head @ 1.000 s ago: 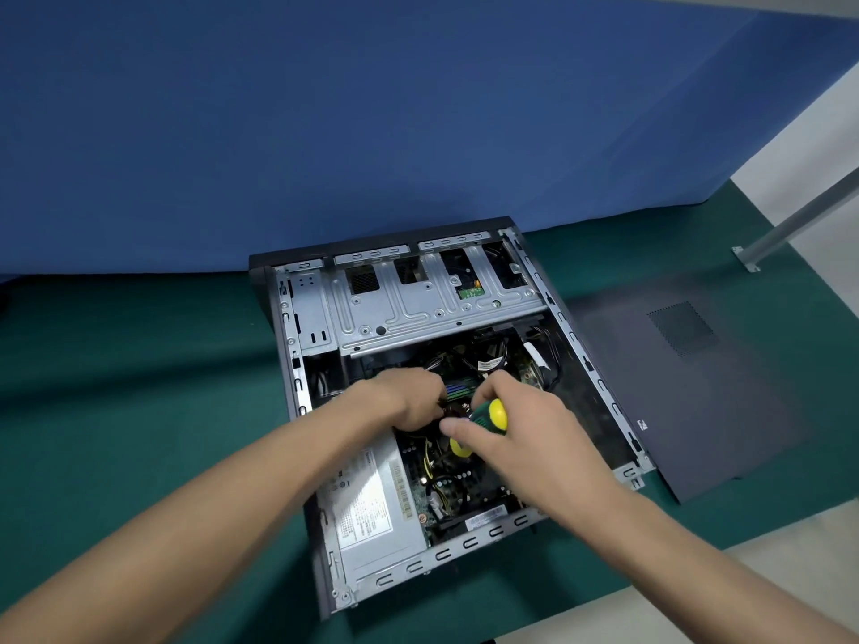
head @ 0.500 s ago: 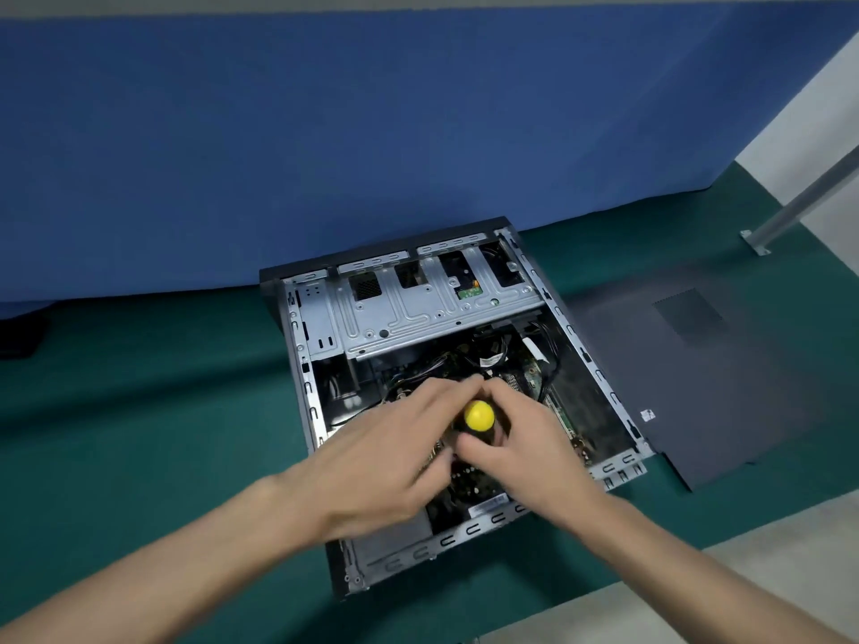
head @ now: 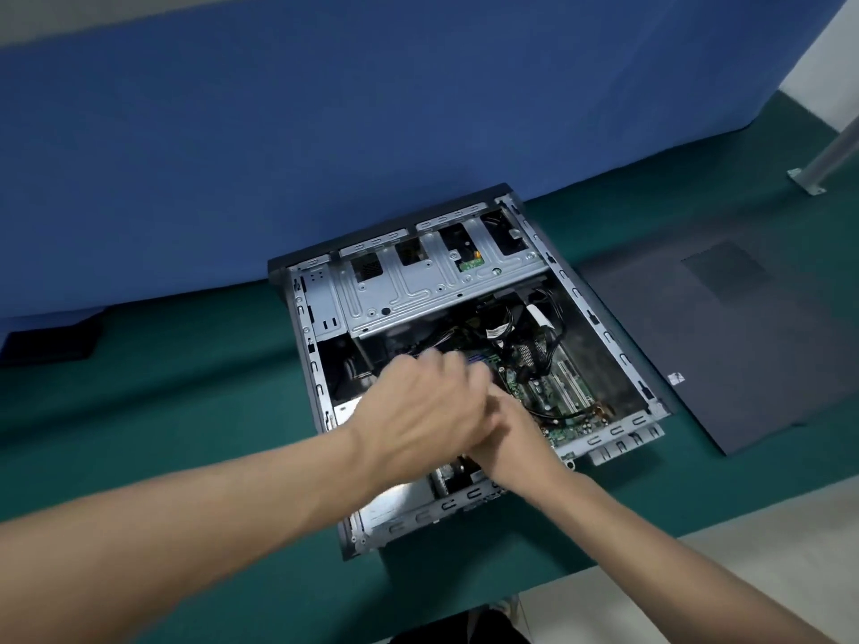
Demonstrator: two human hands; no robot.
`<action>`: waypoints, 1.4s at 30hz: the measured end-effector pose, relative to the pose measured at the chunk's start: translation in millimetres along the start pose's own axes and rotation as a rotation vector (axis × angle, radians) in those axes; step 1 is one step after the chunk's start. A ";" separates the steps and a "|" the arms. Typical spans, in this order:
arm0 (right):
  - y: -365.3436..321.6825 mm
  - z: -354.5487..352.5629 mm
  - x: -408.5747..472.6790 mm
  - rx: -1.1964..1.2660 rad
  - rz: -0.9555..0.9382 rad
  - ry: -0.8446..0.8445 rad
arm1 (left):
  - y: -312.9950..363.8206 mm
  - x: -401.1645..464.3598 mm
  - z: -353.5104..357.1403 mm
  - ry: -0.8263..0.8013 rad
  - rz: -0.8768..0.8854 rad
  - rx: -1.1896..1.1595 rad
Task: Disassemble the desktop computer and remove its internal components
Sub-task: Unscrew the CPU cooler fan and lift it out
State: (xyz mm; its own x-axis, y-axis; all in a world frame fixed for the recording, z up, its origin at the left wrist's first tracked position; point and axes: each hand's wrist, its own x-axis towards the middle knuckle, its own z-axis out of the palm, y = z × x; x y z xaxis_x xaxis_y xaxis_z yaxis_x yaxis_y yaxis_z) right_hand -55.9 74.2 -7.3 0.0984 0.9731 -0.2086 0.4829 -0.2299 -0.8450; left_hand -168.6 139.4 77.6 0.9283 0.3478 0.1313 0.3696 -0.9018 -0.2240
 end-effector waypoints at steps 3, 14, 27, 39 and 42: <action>1.1 -1.9 1.6 -0.123 -0.077 -0.100 | -25.9 -10.6 1.4 -0.099 0.517 0.045; 4.3 -3.6 5.2 -0.025 -0.114 -0.021 | -31.4 -8.5 -12.2 -0.379 0.319 0.023; -2.4 14.2 2.5 0.029 -0.109 -0.004 | -21.7 1.7 -16.3 -0.339 0.205 0.064; -11.3 8.8 4.7 0.128 -0.008 -0.036 | -15.2 5.4 -13.8 -0.340 0.105 0.063; -9.8 14.5 -1.4 0.073 0.031 0.090 | 1.2 6.9 -12.4 -0.341 -0.051 0.046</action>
State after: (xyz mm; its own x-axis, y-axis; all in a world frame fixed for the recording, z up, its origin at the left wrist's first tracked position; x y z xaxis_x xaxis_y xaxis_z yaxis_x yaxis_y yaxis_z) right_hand -73.4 74.9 -5.9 0.1916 0.9623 -0.1929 0.4136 -0.2574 -0.8733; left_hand -162.3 137.6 90.2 0.8659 0.4647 -0.1852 0.4099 -0.8713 -0.2701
